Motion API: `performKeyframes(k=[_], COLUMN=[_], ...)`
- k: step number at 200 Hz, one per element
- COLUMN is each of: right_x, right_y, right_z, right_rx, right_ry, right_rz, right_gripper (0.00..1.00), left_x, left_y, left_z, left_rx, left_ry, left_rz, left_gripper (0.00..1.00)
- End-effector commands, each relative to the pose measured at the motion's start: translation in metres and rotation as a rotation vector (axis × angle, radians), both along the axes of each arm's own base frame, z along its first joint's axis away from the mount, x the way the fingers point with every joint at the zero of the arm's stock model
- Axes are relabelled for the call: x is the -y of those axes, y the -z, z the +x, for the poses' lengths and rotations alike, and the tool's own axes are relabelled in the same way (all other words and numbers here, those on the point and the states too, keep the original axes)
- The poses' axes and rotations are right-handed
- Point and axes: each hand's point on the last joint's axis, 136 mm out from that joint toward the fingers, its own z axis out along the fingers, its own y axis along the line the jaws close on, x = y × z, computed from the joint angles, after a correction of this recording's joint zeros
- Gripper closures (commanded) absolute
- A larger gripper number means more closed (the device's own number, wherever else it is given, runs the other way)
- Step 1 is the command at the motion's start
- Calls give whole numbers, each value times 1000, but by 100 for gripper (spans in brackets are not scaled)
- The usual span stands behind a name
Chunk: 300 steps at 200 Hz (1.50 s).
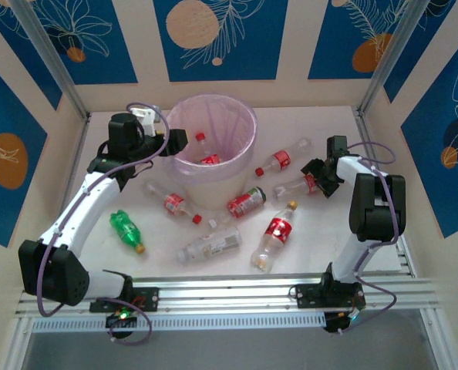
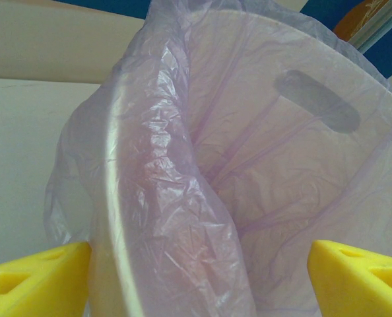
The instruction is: Put the plastic bottles in the bin
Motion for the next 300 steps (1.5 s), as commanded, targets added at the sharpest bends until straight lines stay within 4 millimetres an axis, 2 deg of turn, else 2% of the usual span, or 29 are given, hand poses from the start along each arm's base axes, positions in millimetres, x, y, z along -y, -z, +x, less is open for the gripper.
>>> performKeyframes(k=[1,33,74,116,173,198,237,269,300], right_x=[-10,-1,10,19,22,14,-13,-43,-80], right_y=[0,-12,-38,-72,-135,-173,-258,-336,-392], right_z=[-4,-4,-2,-2,0,-5,-18,-32,-42], right_rx=[9,41,105,194,371,453,629,789,909], right_ry=[1,15,30,49,23,-10,-103,-195,-300], right_rz=[32,16,8,19,80,100,116,144,144], right_gripper=[22,27,29,34,35,35,36,37,38], left_x=[-1,0,0,0,1,1,1,3,4], left_y=[60,60,58,59,60,61,63,63,64], left_z=[-17,-17,-17,-17,-17,-17,-17,-17,-17], left_rx=[-158,-159,-155,-158,-160,-162,-166,-169,-170], left_ry=[38,39,39,41,40,41,44,48,49], left_rz=[132,128,128,125,126,127,126,124,123], left_gripper=[17,17,17,17,17,17,17,17,17])
